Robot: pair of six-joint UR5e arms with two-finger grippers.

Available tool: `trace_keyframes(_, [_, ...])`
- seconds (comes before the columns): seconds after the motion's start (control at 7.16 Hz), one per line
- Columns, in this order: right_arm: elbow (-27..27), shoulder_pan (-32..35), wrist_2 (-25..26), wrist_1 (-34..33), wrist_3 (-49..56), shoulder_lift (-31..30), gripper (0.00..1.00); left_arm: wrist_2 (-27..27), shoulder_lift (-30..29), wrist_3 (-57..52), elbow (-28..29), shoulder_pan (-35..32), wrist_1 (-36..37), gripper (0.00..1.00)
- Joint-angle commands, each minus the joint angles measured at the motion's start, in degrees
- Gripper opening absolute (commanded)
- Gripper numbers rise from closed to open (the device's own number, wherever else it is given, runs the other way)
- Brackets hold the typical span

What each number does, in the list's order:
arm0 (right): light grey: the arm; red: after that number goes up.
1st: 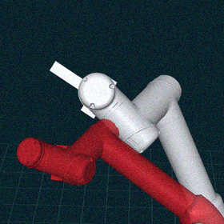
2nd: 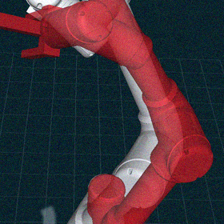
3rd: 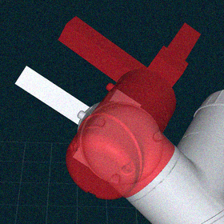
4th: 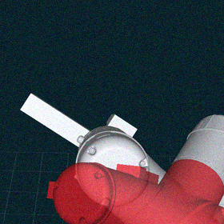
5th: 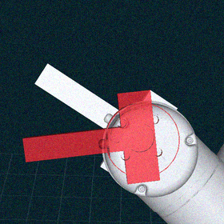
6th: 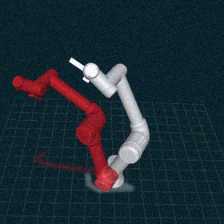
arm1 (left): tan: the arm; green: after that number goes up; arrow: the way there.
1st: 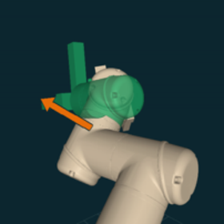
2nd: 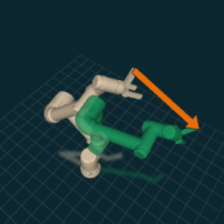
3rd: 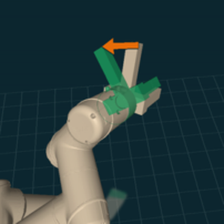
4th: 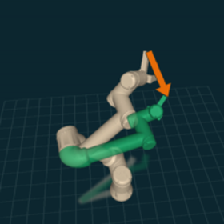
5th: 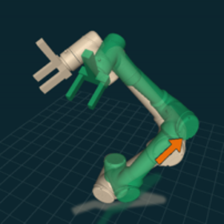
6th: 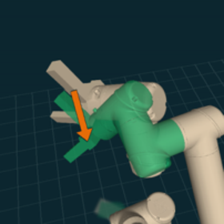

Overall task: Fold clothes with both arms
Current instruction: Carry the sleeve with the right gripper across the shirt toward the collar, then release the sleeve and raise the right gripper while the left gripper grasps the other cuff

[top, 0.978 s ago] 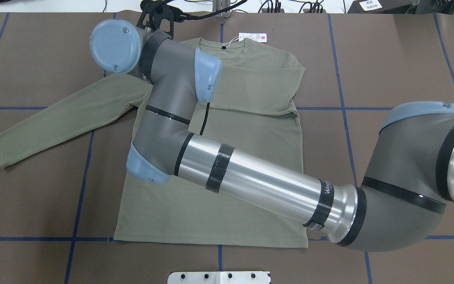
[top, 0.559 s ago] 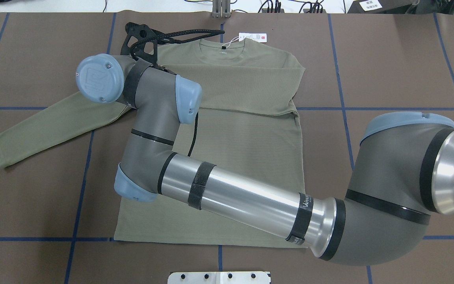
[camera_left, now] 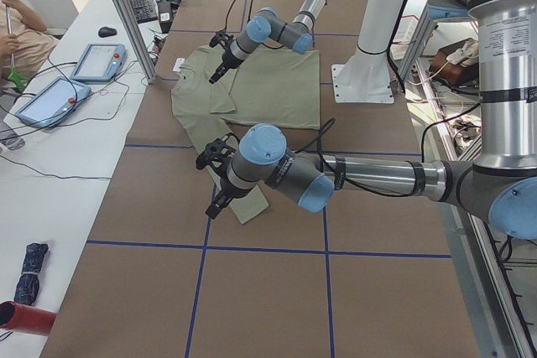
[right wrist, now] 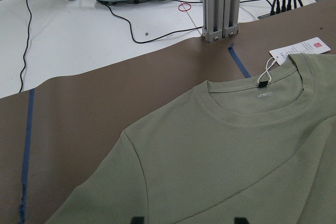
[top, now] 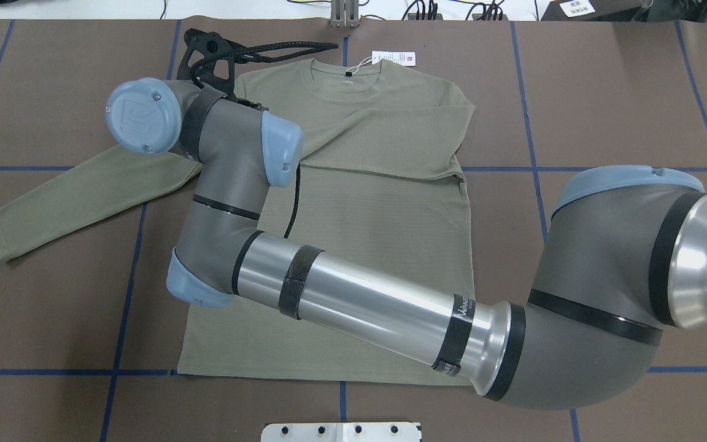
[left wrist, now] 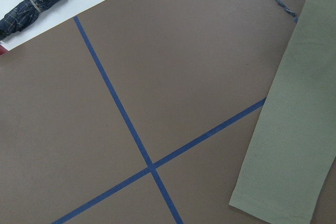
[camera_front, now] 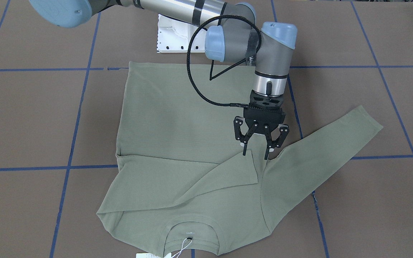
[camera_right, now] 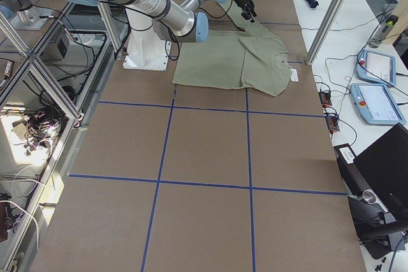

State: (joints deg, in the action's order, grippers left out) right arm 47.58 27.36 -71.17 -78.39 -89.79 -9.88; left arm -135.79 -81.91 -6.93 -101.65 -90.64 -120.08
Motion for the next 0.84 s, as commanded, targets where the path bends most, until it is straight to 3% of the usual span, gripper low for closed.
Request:
trace_keyframes(0.0, [0.49, 5.47, -14.33, -0.35, 2.93, 0.3, 0.99, 0.17, -5.06, 3.82, 0.57, 0.03, 0.1, 1.0])
trace_keyframes(0.14, [3.98, 8.47, -20.53, -3.14, 5.65, -1.53, 0.99, 0.61, -5.53, 4.73, 1.44, 0.11, -3.55, 1.0])
trace_keyframes(0.28, [12.71, 10.94, -26.42, -10.04, 12.29, -5.9, 1.0, 0.09, -3.71, 8.48, 2.06, 2.9, -13.24, 1.0])
trace_keyframes(0.42, [22.37, 13.92, -32.92, -14.99, 17.93, -11.94, 1.0, 0.78, -4.22, 16.52, 1.37, 9.19, -13.95, 1.0])
trace_keyframes(0.56, [31.43, 17.95, -38.9, -16.25, 22.85, -19.31, 1.0, 5.49, -3.7, 21.99, 0.84, 14.82, -15.52, 1.0])
trace_keyframes(0.7, [38.92, 21.04, -41.14, -18.09, 31.43, -26.61, 1.0, 13.28, -1.08, 27.18, 0.83, 20.8, -19.71, 1.0])
